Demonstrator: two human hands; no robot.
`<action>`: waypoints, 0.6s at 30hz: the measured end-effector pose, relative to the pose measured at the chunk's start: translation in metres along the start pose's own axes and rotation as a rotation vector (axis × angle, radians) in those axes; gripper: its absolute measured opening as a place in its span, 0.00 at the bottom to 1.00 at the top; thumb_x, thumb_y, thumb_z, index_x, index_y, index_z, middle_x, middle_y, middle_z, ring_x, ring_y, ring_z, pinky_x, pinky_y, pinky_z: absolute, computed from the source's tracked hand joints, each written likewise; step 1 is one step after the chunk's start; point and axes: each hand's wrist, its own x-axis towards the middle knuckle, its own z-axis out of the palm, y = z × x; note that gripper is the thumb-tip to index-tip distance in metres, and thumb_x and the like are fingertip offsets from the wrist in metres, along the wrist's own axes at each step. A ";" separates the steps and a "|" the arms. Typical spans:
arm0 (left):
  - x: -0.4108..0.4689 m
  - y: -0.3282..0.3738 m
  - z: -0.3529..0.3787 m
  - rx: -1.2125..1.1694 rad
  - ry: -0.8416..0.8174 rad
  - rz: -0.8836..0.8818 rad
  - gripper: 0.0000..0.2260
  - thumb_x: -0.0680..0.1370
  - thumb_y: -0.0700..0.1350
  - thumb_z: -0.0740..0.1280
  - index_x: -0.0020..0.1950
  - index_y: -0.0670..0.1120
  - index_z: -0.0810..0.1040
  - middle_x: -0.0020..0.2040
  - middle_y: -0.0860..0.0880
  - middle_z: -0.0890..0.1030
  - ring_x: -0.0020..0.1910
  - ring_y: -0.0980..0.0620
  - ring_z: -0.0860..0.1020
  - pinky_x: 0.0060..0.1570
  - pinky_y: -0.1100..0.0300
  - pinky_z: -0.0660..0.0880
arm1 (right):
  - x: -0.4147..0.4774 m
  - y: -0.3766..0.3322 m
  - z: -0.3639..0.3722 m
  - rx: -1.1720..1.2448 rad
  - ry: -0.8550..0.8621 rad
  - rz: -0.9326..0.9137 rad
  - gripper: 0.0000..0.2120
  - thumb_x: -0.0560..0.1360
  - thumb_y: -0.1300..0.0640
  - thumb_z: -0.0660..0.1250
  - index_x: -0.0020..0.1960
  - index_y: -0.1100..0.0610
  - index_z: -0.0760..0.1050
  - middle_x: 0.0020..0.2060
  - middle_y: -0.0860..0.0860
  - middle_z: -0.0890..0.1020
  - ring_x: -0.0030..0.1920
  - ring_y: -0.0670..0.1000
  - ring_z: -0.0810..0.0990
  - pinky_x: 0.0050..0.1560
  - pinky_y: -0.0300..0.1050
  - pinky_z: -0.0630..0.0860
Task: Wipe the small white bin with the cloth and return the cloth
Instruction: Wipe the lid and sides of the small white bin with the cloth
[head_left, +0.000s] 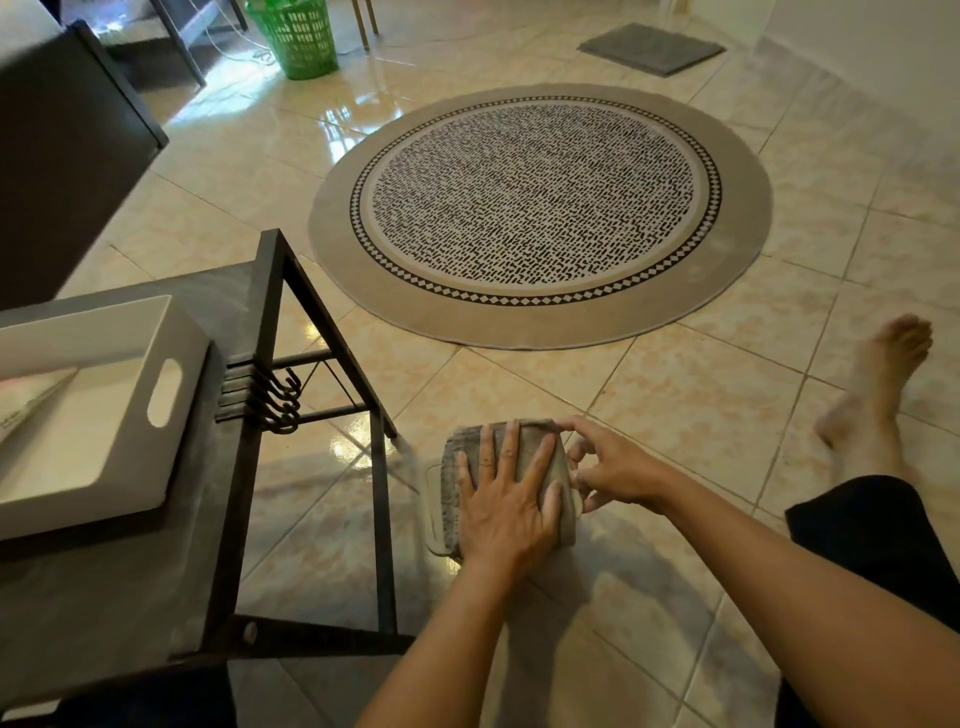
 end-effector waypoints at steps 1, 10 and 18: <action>0.002 0.000 0.000 -0.003 0.009 -0.032 0.27 0.80 0.62 0.43 0.78 0.63 0.37 0.79 0.49 0.34 0.76 0.45 0.30 0.73 0.39 0.32 | 0.000 0.000 0.000 0.002 0.008 0.000 0.29 0.75 0.71 0.67 0.69 0.47 0.68 0.50 0.62 0.76 0.38 0.52 0.83 0.41 0.56 0.86; -0.012 0.015 0.010 -0.058 0.030 -0.118 0.28 0.79 0.62 0.41 0.78 0.61 0.36 0.79 0.49 0.32 0.75 0.46 0.28 0.73 0.38 0.32 | -0.002 0.000 0.003 0.001 0.030 0.005 0.27 0.75 0.72 0.65 0.67 0.49 0.69 0.48 0.59 0.76 0.39 0.54 0.83 0.40 0.55 0.86; -0.014 -0.026 0.001 -0.139 0.069 -0.303 0.29 0.82 0.59 0.47 0.78 0.60 0.36 0.79 0.50 0.33 0.75 0.48 0.27 0.71 0.42 0.29 | -0.003 0.000 0.007 -0.027 0.071 0.012 0.28 0.75 0.71 0.67 0.69 0.49 0.69 0.48 0.58 0.76 0.40 0.52 0.83 0.37 0.50 0.85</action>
